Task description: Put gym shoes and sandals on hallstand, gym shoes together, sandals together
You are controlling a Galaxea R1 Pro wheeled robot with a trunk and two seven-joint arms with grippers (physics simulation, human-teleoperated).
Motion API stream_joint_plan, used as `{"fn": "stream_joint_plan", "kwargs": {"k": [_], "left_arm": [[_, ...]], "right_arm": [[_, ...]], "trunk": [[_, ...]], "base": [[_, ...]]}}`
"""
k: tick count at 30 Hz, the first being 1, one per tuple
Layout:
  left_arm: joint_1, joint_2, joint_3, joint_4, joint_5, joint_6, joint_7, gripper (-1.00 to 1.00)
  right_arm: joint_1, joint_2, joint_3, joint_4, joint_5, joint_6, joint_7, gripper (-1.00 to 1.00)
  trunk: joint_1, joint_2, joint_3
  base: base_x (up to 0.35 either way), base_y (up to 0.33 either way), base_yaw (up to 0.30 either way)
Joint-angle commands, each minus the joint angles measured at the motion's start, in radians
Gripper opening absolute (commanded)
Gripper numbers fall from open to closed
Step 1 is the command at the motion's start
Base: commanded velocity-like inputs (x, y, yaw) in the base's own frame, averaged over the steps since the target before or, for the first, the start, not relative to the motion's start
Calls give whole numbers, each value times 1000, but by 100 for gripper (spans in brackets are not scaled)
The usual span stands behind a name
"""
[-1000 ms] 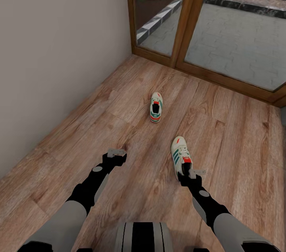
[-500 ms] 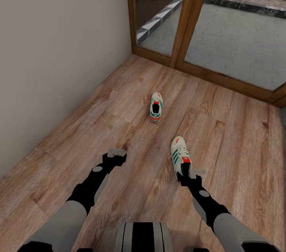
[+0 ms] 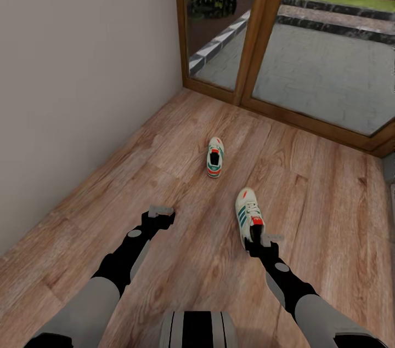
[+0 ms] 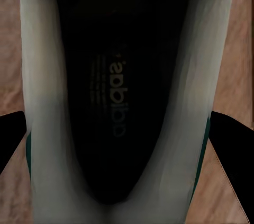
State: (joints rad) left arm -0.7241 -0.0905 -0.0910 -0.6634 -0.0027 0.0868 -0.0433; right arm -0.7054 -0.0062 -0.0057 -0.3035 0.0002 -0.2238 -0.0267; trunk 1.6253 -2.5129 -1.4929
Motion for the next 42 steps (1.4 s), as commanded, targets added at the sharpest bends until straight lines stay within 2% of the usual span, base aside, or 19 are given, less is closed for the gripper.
{"fn": "stream_joint_plan", "kwargs": {"k": [1, 9, 14, 16, 17, 18, 20, 21, 24, 42], "left_arm": [[0, 0, 1, -2, 0, 6, -3, 100], [0, 0, 1, -1, 0, 6, -3, 100], [0, 0, 1, -1, 1, 7, -3, 100], [0, -1, 1, -1, 2, 11, -3, 100], [0, -2, 1, -2, 2, 22, -3, 100], [0, -2, 0, -2, 3, 25, -3, 100], [0, -8, 0, -2, 3, 32, -3, 100], [0, -11, 0, -1, 3, 35, -3, 100], [0, -18, -1, -1, 3, 38, -4, 100], [0, -29, 0, -1, 6, 39, -4, 100]], "right_arm": [[-1, 0, 0, 1, 0, -3, -2, -100], [0, 1, 1, -15, 1, 2, -2, -100], [0, 2, 1, -68, 1, 30, -2, -100], [0, 2, 0, -179, 1, 146, -2, -100], [0, 2, 0, -300, 1, 277, -2, -100], [0, 1, 0, -335, 1, 312, -2, -100], [0, 1, 0, -464, 1, 437, -2, -100], [0, 1, 0, -512, 1, 483, -2, -100], [0, 2, 1, -585, 2, 552, -2, -100], [0, 5, 1, -646, 1, 570, -2, -100]], "trunk": [[-1, 0, 3], [-4, 2, 34], [-6, 3, 54], [-7, 4, 61], [-8, 4, 65], [-8, 4, 69], [-9, 5, 77], [-10, 5, 81], [-11, 5, 92], [-19, 10, 162]], "base": [[0, 0, 0], [0, 0, 0], [0, 0, 0], [0, 0, 0], [0, 0, 0], [0, 0, 0], [0, 0, 0], [0, 0, 0], [0, 0, 0], [0, 0, 0]]}}
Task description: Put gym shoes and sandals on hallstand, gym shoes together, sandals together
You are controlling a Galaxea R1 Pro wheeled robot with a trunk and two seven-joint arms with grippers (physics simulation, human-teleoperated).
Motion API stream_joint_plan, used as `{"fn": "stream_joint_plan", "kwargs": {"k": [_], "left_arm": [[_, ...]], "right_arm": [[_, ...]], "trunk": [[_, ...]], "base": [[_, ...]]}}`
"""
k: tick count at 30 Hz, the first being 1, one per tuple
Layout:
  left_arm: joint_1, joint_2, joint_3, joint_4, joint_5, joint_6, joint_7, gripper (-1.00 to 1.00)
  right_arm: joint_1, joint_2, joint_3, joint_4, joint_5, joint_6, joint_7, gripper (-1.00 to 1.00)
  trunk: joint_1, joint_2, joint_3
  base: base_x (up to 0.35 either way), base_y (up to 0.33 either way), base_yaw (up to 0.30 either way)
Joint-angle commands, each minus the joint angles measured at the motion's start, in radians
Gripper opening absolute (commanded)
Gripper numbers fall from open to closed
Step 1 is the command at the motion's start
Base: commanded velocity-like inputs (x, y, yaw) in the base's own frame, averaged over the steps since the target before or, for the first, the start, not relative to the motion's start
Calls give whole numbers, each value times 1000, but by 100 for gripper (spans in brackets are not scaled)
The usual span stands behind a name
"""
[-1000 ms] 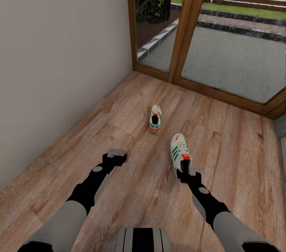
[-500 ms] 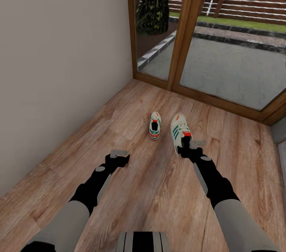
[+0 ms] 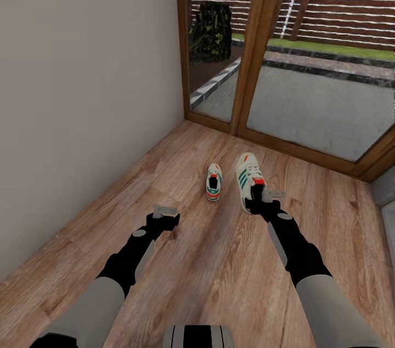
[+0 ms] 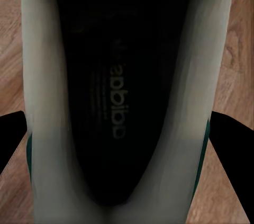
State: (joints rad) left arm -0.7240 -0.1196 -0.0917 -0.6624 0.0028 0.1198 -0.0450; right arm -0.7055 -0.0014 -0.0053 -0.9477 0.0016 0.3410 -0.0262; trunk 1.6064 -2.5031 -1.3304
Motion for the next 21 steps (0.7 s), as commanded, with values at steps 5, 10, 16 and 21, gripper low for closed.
{"fn": "stream_joint_plan", "kwargs": {"k": [5, 10, 16, 21], "left_arm": [[0, 0, 1, -2, 0, 6, -3, 100], [0, 0, 1, -2, 0, 6, -3, 100], [0, 0, 1, -2, 0, 6, -3, 100], [0, 0, 1, -2, 0, 6, -3, 100]], "right_arm": [[0, 0, 1, -2, 0, 6, -3, -100], [0, 0, 2, -2, 0, 6, -3, -100], [0, 0, 2, -2, 0, 6, -3, -100], [0, 0, 2, -2, 0, 6, -3, -100]], "trunk": [[-2, 1, 20], [-5, 2, 42], [-14, 17, 67], [-33, 52, 86]], "base": [[0, 0, -95], [0, 0, -267], [0, 0, -276], [0, 0, -277]]}}
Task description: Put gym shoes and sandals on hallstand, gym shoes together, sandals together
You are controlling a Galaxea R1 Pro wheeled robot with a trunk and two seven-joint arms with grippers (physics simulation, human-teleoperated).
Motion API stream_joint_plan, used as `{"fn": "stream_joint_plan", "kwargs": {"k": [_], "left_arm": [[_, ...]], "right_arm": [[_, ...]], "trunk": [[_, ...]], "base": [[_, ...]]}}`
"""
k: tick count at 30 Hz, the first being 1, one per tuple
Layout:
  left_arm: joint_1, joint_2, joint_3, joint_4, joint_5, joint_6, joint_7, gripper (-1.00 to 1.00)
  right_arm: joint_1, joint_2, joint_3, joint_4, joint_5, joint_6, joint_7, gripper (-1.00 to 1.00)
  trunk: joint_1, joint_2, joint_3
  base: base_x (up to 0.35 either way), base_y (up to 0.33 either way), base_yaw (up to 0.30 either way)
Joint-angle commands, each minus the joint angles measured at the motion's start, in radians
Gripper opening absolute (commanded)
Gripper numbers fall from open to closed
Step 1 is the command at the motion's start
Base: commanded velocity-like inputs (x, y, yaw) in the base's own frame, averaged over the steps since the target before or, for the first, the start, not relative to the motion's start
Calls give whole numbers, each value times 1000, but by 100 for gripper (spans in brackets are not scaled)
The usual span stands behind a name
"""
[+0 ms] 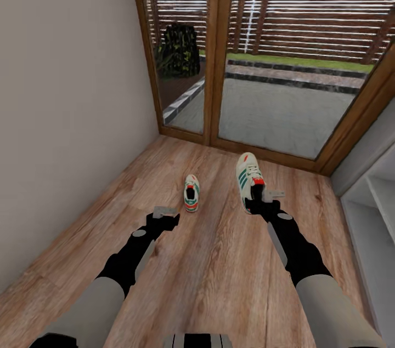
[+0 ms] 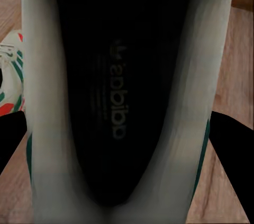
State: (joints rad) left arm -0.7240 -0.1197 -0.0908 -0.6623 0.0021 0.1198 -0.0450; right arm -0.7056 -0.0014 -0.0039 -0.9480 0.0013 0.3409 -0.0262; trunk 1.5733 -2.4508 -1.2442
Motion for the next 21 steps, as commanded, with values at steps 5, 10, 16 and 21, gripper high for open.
{"fn": "stream_joint_plan", "kwargs": {"k": [5, 10, 16, 21], "left_arm": [[0, 0, 0, -2, 1, 6, -3, 100], [0, 0, 0, -2, 0, 6, -3, 100], [0, 0, 0, -2, -1, 6, -3, 100], [0, 0, 0, -2, 0, 6, -3, 100]], "right_arm": [[0, 0, 1, -2, 0, 6, -3, -100], [0, 0, 1, -2, 0, 6, -3, -100], [0, 0, 1, -2, 0, 6, -3, -100], [0, 0, 1, -2, 0, 6, -3, -100]], "trunk": [[-19, 35, 19], [-39, 70, 40], [-46, 84, 48], [-46, 84, 48]], "base": [[0, 0, -272], [0, 0, -255], [0, 0, -89], [60, 0, -6]]}}
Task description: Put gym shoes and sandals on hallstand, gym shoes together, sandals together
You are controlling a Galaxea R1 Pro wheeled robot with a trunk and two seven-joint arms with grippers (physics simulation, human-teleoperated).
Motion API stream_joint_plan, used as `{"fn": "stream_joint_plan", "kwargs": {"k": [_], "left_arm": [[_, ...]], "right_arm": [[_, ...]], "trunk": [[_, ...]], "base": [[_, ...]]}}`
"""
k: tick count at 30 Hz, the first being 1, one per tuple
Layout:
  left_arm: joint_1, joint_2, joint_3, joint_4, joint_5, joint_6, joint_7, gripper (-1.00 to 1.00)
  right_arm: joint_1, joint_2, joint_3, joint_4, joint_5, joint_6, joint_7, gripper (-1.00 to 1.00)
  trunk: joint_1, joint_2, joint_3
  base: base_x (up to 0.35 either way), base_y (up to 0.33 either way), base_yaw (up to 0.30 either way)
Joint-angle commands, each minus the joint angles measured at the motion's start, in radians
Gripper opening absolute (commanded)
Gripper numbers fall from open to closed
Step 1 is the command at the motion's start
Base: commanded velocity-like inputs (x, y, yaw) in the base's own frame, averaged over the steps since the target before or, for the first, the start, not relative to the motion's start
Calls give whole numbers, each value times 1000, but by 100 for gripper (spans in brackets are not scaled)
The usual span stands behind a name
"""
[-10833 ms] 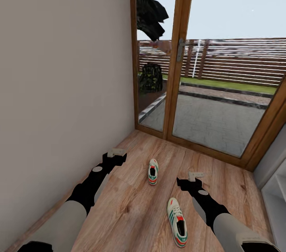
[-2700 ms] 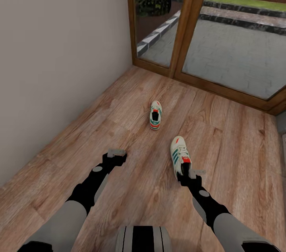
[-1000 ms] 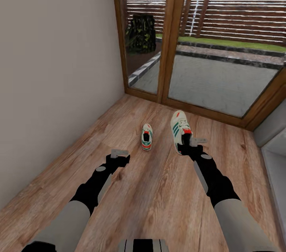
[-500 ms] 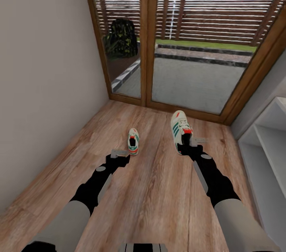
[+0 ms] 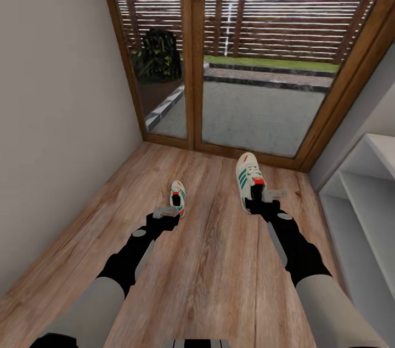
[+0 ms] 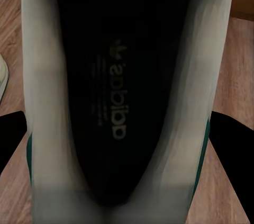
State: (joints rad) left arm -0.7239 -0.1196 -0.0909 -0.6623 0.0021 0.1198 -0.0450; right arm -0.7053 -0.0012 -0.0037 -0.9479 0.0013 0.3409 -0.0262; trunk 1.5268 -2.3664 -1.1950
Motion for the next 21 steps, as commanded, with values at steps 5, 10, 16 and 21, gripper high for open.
{"fn": "stream_joint_plan", "kwargs": {"k": [5, 10, 16, 21], "left_arm": [[0, 0, 0, -2, 1, 6, -3, 100], [0, 0, 0, -2, 1, 6, -3, 100], [0, 0, 0, -2, 1, 6, -3, 100], [0, -1, 0, -2, 8, 5, -3, 100]], "right_arm": [[0, 0, 1, -2, 0, 6, -3, -100], [0, 1, 1, -2, 0, 6, -3, -100], [-1, 1, 2, -2, 1, 6, -3, -100], [-1, 0, 2, -2, 2, 6, -3, -100]], "trunk": [[0, 0, -1], [0, 0, 2], [0, 0, 10], [0, 0, 18]], "base": [[319, 0, 0], [341, 0, -22], [344, 11, -59], [345, 58, -20]]}}
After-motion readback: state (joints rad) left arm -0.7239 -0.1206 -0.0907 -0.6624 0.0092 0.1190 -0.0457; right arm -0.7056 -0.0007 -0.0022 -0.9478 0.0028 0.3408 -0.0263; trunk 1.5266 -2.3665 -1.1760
